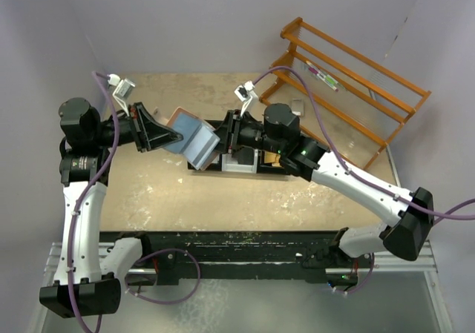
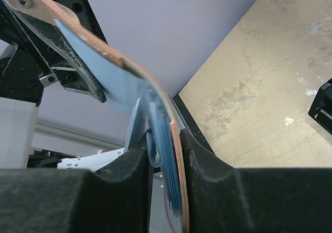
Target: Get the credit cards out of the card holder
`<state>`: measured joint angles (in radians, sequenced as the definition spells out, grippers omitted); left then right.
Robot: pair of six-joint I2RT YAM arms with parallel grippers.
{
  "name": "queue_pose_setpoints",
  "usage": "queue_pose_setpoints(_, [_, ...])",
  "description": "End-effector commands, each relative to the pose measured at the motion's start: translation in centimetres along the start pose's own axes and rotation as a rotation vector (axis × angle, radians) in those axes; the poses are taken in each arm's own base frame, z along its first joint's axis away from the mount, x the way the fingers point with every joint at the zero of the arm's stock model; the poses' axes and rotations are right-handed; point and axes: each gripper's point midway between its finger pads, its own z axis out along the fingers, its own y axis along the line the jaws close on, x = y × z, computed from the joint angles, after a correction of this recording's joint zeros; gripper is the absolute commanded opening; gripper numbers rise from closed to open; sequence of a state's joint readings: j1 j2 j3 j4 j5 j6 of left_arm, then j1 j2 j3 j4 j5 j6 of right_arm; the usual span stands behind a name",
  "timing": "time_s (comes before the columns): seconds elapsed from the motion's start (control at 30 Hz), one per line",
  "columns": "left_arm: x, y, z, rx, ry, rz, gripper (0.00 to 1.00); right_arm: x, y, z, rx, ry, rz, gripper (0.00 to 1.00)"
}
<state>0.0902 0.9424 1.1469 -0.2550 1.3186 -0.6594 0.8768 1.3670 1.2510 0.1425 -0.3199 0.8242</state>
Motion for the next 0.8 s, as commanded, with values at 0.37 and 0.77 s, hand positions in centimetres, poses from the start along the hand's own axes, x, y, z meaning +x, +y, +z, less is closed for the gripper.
queue_pose_setpoints(0.37, [2.6,5.1,-1.4,-0.214,0.036,0.581,1.0,0.0,-2.9,1.7,0.519,0.025,-0.144,0.0])
queue_pose_setpoints(0.77, [4.6,8.0,-2.3,-0.313,0.071,0.644,0.89,0.5,-1.5,2.4,0.552,0.036,-0.194,0.0])
